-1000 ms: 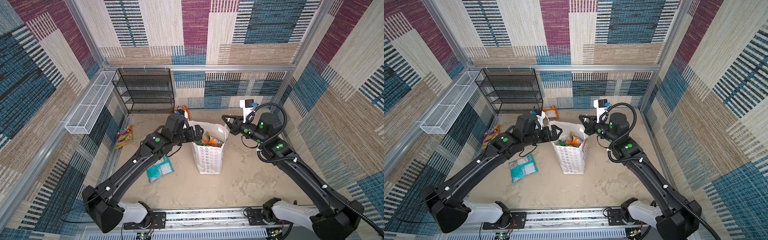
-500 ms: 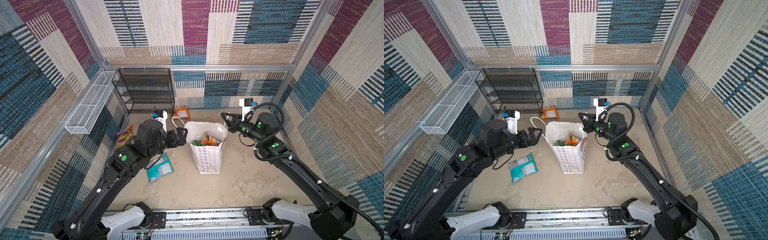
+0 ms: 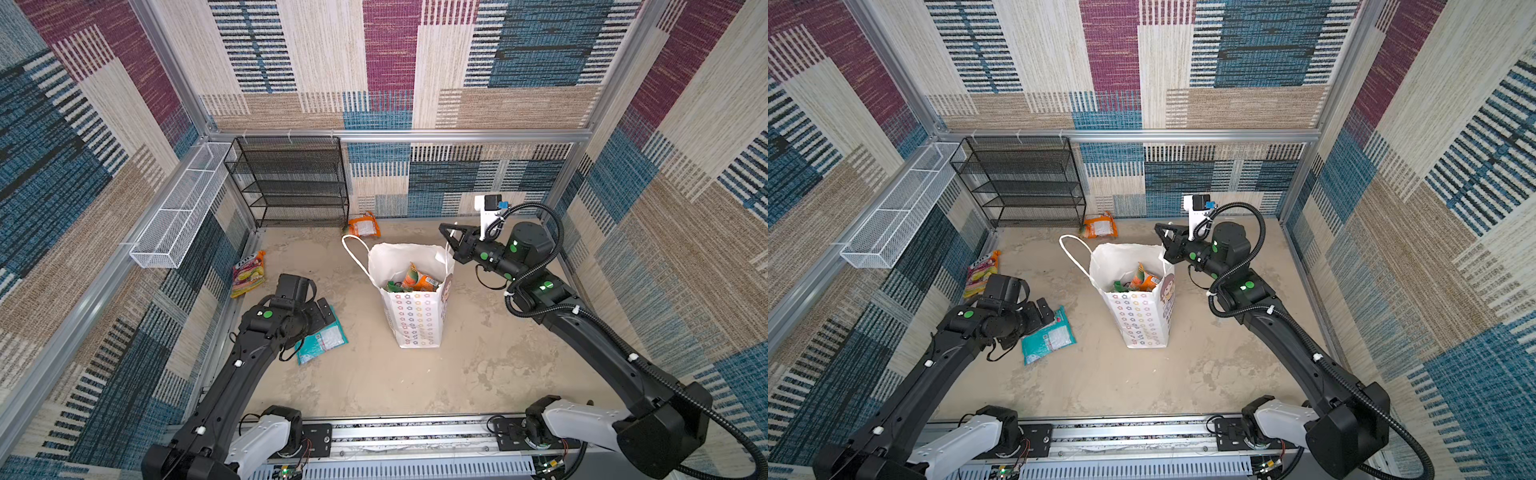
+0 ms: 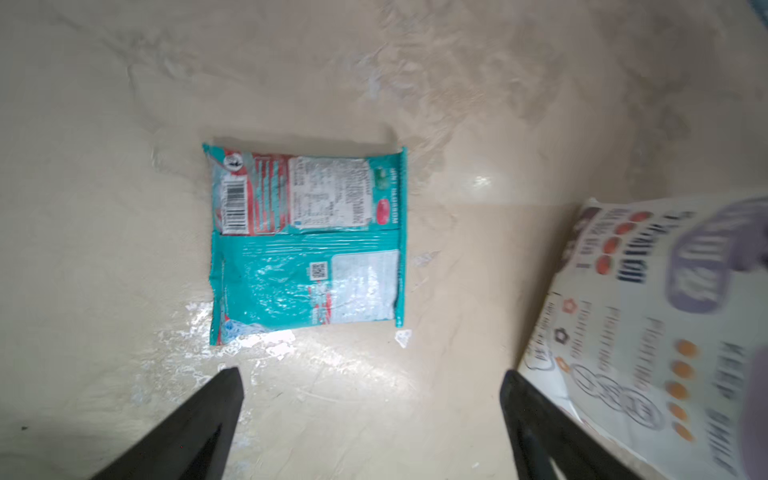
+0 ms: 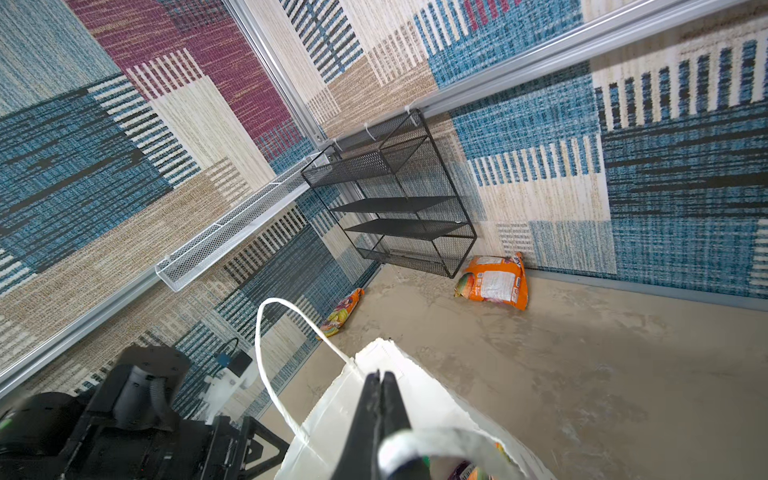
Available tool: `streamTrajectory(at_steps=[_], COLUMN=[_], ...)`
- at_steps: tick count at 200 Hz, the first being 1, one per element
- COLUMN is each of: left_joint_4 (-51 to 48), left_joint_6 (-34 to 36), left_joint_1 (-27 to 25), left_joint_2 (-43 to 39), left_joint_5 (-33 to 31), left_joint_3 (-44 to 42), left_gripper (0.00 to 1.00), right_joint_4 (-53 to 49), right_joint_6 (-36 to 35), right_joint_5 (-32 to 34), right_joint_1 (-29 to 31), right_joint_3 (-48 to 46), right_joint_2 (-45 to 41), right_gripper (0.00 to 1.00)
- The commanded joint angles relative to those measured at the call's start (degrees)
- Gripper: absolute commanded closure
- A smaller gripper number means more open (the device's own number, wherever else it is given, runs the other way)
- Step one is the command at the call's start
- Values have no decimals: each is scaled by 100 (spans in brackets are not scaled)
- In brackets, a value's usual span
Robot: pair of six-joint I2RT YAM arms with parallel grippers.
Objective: Place the snacks into the paper bag
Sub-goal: 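Grasp the teal packet's edge with the left gripper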
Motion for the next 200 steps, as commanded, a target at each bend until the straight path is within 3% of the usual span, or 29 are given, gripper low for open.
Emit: streamTrajectory(at_steps=[1,39,110,200], left_joint_4=[556,1379,2116,2316], left_joint_6=[-290,-241,-177,-268], left_joint_1=[521,1165,1498,1503], left_joint_2=[218,689,1516,1547], left_joint_5=[600,683,802,1039], left_joint_3=[-521,-1123,-1421,-1598], left_gripper=[1,1,1,46], right_joint_4=[164,136,82,65], right_joint_6=[-28,0,0,3], right_joint_5=[-91,-197,-297,-324], right_joint_1=[10,11,14,10], right_joint_3=[99,147,204,227], right_joint_2=[50,109,97,104], right_gripper=[97,97,96,96])
